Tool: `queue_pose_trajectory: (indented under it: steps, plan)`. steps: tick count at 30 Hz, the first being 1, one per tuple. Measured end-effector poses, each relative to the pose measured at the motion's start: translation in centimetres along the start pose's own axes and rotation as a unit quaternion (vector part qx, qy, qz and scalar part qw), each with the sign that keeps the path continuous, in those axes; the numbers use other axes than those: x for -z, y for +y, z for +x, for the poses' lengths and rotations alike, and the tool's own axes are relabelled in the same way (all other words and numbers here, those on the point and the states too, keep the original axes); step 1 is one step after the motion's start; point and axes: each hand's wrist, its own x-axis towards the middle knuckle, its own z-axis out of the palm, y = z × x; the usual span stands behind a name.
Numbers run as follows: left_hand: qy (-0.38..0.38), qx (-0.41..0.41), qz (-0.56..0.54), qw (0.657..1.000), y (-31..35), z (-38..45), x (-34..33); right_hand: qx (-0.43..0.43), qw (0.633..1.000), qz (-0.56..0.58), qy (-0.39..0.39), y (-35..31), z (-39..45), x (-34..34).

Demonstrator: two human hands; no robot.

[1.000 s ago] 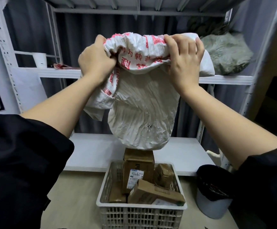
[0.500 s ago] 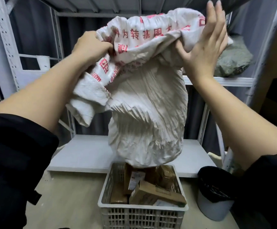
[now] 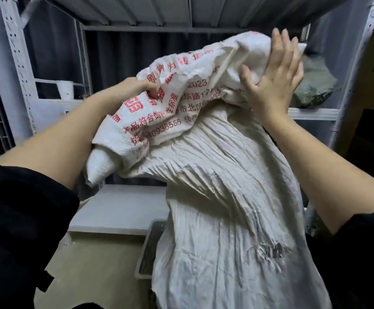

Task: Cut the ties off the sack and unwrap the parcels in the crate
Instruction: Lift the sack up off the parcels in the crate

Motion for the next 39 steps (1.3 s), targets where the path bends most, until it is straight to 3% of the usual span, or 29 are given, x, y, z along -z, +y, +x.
queue_pose_trajectory:
  steps: [8, 13, 18, 24, 30, 34, 39]
  plan:
    - [-0.010, 0.180, 0.061, 0.982, -7.1, -1.9, 3.4, -0.004, 0.977, 0.074, -0.201, -0.1, -7.4, -5.1]
    - [-0.008, 0.267, 0.107, 0.958, -11.1, -2.5, 5.2, -0.005, 0.943, 0.028, -0.332, -1.0, -12.2, -8.6]
    - [0.018, 0.290, 0.179, 0.940, -15.6, -1.8, 3.3, -0.027, 0.881, -0.011, -0.472, -0.8, -16.4, -11.3]
    - [0.034, 0.287, 0.278, 0.916, -21.1, 0.0, -1.0, -0.058, 0.771, -0.085, -0.629, 3.0, -22.7, -14.1]
    - [0.014, 0.276, 0.324, 0.905, -24.5, 2.8, -5.4, -0.078, 0.705, -0.134, -0.692, 6.7, -27.6, -16.7]
    - [0.003, 0.279, 0.335, 0.900, -26.8, 4.2, -8.1, -0.152, 0.664, -0.119, -0.723, 8.2, -30.2, -18.2]
    - [0.011, 0.283, 0.356, 0.890, -29.7, 5.7, -9.1, -0.200, 0.642, -0.082, -0.736, 9.9, -32.9, -20.2]
